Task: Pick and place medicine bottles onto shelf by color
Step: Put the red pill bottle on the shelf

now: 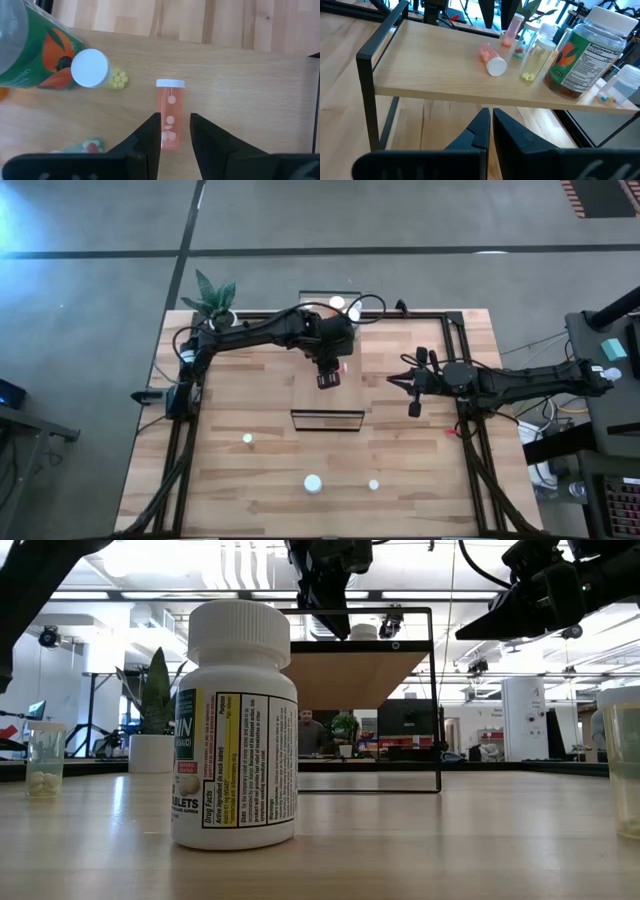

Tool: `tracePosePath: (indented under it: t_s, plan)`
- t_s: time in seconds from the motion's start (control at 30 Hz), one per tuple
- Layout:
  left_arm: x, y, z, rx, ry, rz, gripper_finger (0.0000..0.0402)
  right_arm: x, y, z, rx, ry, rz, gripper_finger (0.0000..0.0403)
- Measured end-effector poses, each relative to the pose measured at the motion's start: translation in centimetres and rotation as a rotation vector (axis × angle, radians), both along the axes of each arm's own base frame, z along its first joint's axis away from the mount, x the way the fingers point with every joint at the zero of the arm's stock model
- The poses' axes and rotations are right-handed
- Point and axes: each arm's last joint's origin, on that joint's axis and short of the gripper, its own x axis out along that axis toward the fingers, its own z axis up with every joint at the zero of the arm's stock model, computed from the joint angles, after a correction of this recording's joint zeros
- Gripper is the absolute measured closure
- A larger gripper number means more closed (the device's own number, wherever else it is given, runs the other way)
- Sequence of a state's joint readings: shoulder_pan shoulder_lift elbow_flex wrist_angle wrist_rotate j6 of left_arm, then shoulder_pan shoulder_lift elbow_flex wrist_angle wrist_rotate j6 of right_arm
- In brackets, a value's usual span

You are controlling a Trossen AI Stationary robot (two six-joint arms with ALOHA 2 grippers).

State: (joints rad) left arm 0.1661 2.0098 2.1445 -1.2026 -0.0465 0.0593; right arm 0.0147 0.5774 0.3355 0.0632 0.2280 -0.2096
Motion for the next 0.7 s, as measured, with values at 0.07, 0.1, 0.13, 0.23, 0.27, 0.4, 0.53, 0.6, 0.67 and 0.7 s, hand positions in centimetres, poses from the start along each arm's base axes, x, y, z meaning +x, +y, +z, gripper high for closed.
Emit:
tracePosePath:
  t_s: [0.07, 0.1, 0.13, 0.23, 0.27, 0.4, 0.53, 0.6, 0.67, 0.7]
  plan:
    - [0.0, 0.0, 0.0, 0.000, 0.000, 0.000, 0.0316, 0.0, 0.0, 0.0, 0.000, 0.000, 0.000, 0.0390]
    - [0.0, 0.0, 0.0, 0.000, 0.000, 0.000, 0.0316, 0.0, 0.0, 0.0, 0.000, 0.000, 0.000, 0.0390]
    - [0.0, -0.1, 0.0, 0.000, 0.002, -0.001, 0.0316, 0.0, 0.0, 0.0, 0.000, 0.000, 0.000, 0.0390]
    - [-0.2, -0.4, 0.1, -0.003, 0.021, -0.009, 0.0316, 0.0, 0.0, 0.0, 0.000, 0.000, 0.000, 0.0390]
    - [-0.3, -0.5, 0.3, -0.002, 0.015, -0.012, 0.0316, 0.0, 0.0, 0.0, 0.000, 0.000, 0.000, 0.0390]
    - [-1.2, -1.4, 1.6, 0.002, -0.010, -0.029, 0.0317, 0.0, 0.0, 0.0, 0.000, 0.000, 0.000, 0.0390]
    - [-2.7, -2.7, 2.8, 0.019, -0.047, -0.050, 0.0335, 0.0, 0.0, 0.0, -0.001, -0.004, 0.000, 0.0390]
    - [-3.4, -3.5, 2.8, 0.021, -0.081, -0.063, 0.0351, 0.0, 0.0, 0.1, -0.010, -0.009, 0.003, 0.0390]
    - [-4.1, -4.3, 2.9, 0.029, -0.160, -0.080, 0.0369, 0.0, 0.0, 0.2, -0.010, -0.014, 0.003, 0.0390]
    - [-4.5, -4.5, 2.8, 0.033, -0.205, -0.086, 0.0377, 0.0, 0.0, 0.2, -0.010, -0.015, 0.003, 0.0390]
